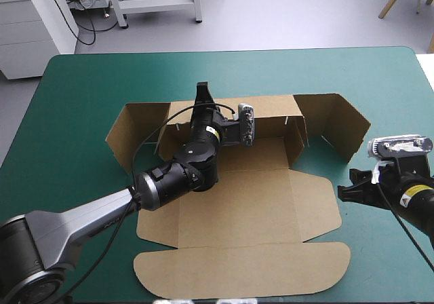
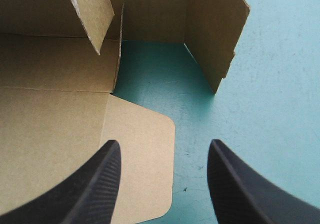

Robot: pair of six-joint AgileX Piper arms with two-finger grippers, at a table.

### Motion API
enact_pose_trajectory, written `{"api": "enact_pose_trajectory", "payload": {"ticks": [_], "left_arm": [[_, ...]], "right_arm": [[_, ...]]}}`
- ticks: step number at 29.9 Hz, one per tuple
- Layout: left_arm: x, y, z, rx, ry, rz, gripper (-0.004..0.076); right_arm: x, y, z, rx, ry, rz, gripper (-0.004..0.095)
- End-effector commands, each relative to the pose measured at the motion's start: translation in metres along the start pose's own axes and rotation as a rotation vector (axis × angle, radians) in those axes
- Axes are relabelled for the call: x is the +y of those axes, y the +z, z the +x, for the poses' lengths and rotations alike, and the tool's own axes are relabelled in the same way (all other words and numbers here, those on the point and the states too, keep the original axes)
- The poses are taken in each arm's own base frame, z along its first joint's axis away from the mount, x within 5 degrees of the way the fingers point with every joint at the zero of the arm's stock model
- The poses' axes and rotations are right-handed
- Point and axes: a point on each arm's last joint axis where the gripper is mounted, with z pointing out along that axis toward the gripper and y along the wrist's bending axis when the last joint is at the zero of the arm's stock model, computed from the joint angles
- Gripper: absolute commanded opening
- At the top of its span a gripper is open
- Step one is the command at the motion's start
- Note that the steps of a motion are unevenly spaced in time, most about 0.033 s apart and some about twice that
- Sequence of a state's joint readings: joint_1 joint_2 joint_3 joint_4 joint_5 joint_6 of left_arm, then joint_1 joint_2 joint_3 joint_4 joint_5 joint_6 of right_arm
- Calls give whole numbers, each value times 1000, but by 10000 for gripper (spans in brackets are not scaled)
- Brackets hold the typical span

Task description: Fold the box

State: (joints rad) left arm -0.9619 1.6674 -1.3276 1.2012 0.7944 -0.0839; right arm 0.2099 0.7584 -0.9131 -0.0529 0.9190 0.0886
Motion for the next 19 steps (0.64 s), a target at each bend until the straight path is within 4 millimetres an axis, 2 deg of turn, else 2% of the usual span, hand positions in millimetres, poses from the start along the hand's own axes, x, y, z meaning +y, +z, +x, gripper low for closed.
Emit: {"api": "enact_pose_trajectory", "payload": {"ticks": [1, 5, 8, 14, 19], "left_arm": [[11, -18, -2, -39, -37, -56, -10], [9, -17, -1, -29, -29, -55, -10], [8, -17, -1, -25, -11, -43, -10], [7, -17, 3, 13, -23, -32, -10], [4, -17, 2, 2, -51, -4, -10]], "right_arm": [[1, -10, -24, -119, 3, -14, 481], [2, -22, -49, -174, -16, -8, 481], [2, -24, -68, -181, -34, -2, 481], [3, -5, -101, -161, -43, -8, 481], [-13, 14, -127, -149, 4, -48, 481]]}}
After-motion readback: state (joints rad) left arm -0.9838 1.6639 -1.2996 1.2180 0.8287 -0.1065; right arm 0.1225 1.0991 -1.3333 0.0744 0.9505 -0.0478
